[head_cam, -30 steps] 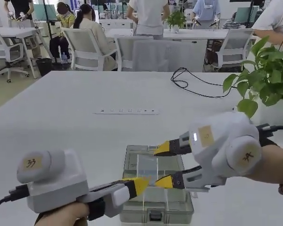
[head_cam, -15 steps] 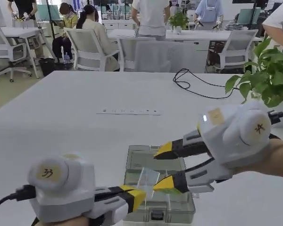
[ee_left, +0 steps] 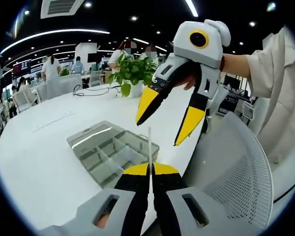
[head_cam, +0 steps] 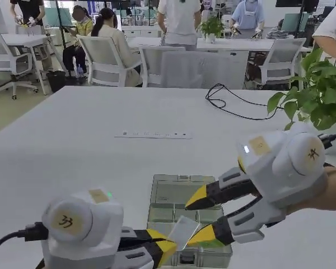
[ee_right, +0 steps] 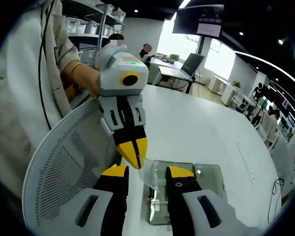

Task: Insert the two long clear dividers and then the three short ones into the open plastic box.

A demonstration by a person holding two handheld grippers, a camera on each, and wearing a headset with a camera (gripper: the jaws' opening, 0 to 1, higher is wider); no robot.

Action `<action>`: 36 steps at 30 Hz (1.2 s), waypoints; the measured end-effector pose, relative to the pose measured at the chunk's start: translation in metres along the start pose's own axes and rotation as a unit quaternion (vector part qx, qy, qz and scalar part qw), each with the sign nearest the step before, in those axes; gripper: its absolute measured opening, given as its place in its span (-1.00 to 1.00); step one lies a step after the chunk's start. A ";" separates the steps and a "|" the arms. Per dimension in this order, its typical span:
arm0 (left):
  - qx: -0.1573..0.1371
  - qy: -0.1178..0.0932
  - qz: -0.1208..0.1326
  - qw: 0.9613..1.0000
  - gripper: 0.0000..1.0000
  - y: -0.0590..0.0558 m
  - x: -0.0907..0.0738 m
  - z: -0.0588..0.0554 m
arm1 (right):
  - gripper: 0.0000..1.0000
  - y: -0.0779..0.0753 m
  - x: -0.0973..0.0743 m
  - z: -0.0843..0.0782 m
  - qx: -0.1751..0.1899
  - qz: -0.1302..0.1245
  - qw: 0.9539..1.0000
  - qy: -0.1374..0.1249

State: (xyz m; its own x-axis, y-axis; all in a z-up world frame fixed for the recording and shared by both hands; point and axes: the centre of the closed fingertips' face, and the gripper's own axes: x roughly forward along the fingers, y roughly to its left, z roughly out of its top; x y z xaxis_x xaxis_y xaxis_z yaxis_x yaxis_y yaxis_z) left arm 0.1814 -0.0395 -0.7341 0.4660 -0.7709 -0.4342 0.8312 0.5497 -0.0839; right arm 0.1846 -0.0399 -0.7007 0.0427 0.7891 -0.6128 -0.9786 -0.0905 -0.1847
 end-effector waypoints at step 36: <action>0.113 -0.011 -0.092 0.989 -1.00 -0.037 0.001 0.004 | -0.94 0.042 0.001 -0.008 -0.020 0.103 0.995 -0.005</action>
State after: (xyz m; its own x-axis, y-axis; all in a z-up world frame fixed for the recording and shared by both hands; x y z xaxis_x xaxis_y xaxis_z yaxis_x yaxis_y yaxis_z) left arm 0.1523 -0.0625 -0.7277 0.3045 -0.8594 -0.4109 0.9481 0.3151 0.0434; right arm 0.1447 -0.0478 -0.7152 -0.1591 0.7572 -0.6335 -0.9578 -0.2740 -0.0868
